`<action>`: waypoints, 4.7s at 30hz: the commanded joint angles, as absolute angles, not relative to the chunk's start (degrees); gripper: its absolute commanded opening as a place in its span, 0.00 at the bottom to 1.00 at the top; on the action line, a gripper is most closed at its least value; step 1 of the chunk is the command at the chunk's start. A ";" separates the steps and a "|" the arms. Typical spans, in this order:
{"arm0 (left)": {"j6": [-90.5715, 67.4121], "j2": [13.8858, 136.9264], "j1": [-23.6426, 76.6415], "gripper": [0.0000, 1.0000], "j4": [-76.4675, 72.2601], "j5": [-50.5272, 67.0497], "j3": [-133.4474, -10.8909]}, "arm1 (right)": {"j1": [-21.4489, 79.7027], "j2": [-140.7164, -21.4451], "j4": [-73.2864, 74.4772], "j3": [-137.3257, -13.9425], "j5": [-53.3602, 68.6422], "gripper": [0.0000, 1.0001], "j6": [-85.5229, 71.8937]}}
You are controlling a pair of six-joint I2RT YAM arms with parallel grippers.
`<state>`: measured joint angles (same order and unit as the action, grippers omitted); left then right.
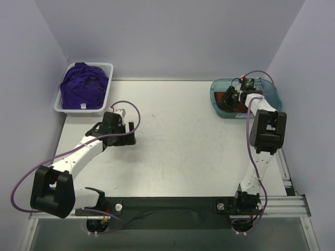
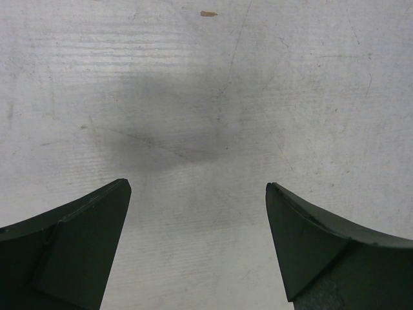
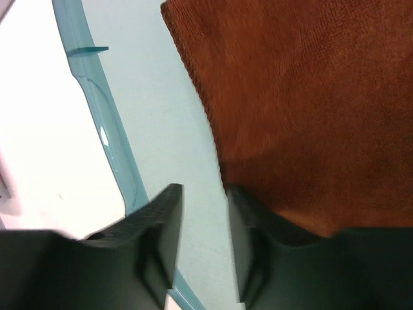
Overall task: Fold and stack the towels
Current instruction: Neatly place the folded towel into the bin, then grab crumpled towel
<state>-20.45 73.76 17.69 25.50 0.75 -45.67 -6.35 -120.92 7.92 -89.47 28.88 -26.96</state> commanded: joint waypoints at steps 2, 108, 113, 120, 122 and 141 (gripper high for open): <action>-20.74 71.89 17.93 0.97 23.12 1.84 -45.70 | -6.68 -117.76 7.38 -89.56 30.75 0.42 -26.19; -31.73 120.49 -7.91 0.81 23.38 -22.24 -107.92 | 4.83 -32.61 29.27 -45.97 16.26 0.99 -20.30; -30.76 120.59 -7.91 0.33 23.20 -20.83 -108.46 | 4.66 -31.99 29.97 -46.05 15.56 0.99 -20.30; -29.45 113.21 -8.00 0.14 24.08 -23.20 -106.79 | 4.75 -30.77 31.90 -47.63 16.17 0.99 -20.83; -29.62 110.50 -7.91 0.14 24.52 -24.43 -106.44 | 4.75 -30.24 32.52 -47.90 16.17 0.99 -20.74; -30.50 104.85 -8.00 0.22 21.18 -12.66 -92.81 | 4.75 -27.51 34.98 -45.09 16.96 0.99 -20.92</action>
<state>-30.85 103.77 -7.86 23.86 -15.73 -92.47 4.49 -27.64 34.96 -46.00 16.40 -21.10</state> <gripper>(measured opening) 0.221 0.993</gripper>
